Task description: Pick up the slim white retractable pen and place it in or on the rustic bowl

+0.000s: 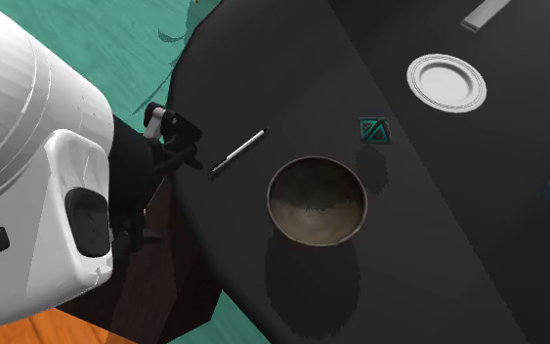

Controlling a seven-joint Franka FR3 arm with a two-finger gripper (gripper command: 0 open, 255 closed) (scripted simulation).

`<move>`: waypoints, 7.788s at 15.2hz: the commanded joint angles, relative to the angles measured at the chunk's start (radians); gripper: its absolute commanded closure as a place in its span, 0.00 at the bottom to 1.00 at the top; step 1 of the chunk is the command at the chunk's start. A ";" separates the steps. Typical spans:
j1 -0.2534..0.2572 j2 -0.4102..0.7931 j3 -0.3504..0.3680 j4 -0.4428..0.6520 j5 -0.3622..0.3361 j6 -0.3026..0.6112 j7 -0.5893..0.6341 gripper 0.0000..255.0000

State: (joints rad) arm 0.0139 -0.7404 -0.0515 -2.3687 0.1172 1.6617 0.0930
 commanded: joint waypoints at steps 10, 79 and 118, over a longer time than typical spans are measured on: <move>0.183 0.176 0.006 -0.076 0.071 0.196 -0.318 0.00; 0.463 0.322 0.082 0.041 0.168 0.144 -0.738 1.00; 0.342 0.872 -0.093 0.524 0.134 0.137 -1.029 1.00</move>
State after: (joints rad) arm 0.3553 0.1319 -0.1446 -1.8385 0.2512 1.7933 -0.9347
